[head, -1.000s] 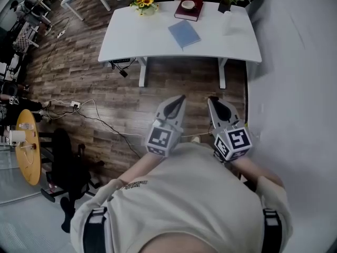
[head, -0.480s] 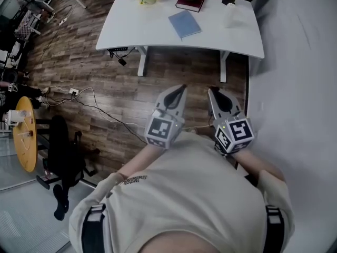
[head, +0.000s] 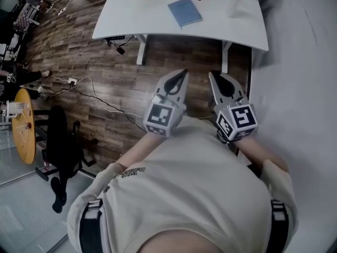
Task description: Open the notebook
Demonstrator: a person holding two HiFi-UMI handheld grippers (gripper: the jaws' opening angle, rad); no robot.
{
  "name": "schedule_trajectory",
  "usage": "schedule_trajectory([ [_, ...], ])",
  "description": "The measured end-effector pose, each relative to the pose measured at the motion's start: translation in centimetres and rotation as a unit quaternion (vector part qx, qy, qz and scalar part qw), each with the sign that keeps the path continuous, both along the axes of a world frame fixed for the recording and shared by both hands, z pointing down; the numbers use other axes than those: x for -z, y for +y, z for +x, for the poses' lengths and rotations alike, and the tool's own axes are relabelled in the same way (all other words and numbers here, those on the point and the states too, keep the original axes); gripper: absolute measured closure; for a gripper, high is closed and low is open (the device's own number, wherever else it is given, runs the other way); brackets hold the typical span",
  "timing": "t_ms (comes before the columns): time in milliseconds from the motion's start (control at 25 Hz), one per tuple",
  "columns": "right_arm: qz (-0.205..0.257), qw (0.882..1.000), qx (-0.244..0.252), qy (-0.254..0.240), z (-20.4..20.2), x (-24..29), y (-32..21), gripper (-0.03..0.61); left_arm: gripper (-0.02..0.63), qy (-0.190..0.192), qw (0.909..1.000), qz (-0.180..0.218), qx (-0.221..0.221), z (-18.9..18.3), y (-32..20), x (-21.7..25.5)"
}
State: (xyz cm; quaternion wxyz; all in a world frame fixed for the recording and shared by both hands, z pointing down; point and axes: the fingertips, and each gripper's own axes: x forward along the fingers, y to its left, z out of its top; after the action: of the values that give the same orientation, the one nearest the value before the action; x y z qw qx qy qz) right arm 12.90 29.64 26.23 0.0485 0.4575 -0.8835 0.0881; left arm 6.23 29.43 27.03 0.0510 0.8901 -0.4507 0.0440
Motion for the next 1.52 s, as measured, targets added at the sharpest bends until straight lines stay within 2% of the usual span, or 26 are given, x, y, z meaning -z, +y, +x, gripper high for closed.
schedule_trajectory([
  [760, -0.04, 0.999, -0.016, -0.001, -1.8, -3.0, -10.3, 0.575, 0.614, -0.002, 0.9986, -0.045, -0.028, -0.7, -10.6, -3.4],
  [1520, -0.104, 0.994, -0.041, 0.019, -4.8, -5.3, -29.2, 0.575, 0.614, 0.004, 0.993, -0.101, -0.061, -3.1, -29.8, -5.6],
])
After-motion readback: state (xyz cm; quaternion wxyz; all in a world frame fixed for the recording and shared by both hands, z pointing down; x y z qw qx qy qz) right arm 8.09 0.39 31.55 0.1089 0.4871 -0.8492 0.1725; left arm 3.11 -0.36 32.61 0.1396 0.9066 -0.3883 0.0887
